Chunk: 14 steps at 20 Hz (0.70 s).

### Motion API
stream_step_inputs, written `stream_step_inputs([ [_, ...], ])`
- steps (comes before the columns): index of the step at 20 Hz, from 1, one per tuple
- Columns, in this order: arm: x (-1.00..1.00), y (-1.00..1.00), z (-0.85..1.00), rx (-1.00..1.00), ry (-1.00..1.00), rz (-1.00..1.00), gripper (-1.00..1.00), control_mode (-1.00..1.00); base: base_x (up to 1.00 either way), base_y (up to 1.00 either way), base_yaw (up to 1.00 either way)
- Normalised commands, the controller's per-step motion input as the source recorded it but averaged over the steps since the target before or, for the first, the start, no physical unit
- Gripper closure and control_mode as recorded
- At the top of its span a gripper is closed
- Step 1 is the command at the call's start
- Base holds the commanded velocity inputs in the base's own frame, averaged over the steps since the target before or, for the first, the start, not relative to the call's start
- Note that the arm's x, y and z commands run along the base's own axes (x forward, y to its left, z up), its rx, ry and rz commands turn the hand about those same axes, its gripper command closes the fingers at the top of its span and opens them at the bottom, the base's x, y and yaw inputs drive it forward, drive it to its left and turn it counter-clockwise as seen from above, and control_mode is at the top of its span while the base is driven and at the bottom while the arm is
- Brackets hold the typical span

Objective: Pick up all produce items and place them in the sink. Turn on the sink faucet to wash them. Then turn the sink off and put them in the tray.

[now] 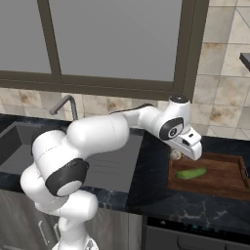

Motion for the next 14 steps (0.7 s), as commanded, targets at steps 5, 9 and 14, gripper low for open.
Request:
stream_step_inputs([
  [5,0.05,0.0,-0.27,0.0,0.11,0.0,1.0,-1.0,0.0,0.0,0.0],
  [9,0.07,-0.04,-0.18,0.0,0.04,0.0,1.0,-1.0,0.0,0.0,0.0],
  [14,0.38,-0.02,-0.17,0.04,0.0,0.0,1.0,-1.0,0.0,0.0,0.0],
])
